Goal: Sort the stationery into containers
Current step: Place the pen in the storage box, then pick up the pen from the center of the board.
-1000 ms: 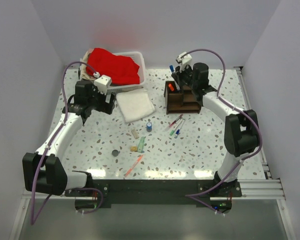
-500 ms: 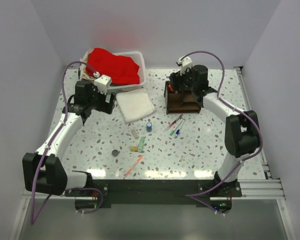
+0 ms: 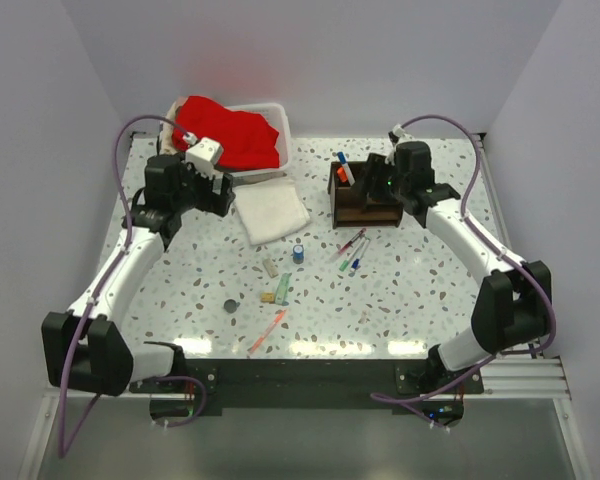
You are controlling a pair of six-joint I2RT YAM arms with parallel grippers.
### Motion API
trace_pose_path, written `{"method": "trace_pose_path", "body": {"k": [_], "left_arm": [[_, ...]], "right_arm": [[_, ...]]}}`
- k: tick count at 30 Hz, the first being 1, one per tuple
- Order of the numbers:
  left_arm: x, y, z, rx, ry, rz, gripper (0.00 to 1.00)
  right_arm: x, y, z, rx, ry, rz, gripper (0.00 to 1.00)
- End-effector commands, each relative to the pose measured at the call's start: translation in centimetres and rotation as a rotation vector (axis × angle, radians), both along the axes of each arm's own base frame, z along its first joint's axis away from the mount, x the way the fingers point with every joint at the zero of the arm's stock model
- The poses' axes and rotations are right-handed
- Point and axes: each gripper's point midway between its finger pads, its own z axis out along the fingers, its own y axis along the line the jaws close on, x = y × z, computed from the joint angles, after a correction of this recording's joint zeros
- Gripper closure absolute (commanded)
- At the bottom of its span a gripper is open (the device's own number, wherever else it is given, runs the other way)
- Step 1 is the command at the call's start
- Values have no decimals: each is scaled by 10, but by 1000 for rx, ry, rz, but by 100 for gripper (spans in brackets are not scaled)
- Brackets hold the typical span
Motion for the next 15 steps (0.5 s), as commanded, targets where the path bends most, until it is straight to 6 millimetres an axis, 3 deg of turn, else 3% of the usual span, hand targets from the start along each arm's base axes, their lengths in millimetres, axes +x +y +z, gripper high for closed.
{"method": "trace_pose_path", "body": {"k": [1, 2, 4, 6, 7, 11, 15], "left_arm": [[43, -43, 62, -132, -137, -109, 11], [50, -52, 50, -155, -85, -126, 12], [58, -58, 58, -181, -82, -139, 18], [59, -60, 57, -188, -82, -145, 19], [56, -61, 52, -211, -62, -133, 19], [43, -55, 56, -213, -75, -111, 16], [30, -52, 48, -207, -58, -104, 14]], "right_arm": [[-30, -11, -46, 13, 223, -111, 49], [-35, -13, -53, 7, 251, -121, 54], [-46, -17, -67, -9, 314, -155, 72], [-56, -27, -81, -46, 369, -210, 76], [-59, -28, -85, -37, 396, -239, 76], [-70, -41, -102, -76, 475, -368, 55], [-85, -46, -122, -120, 548, -469, 54]]}}
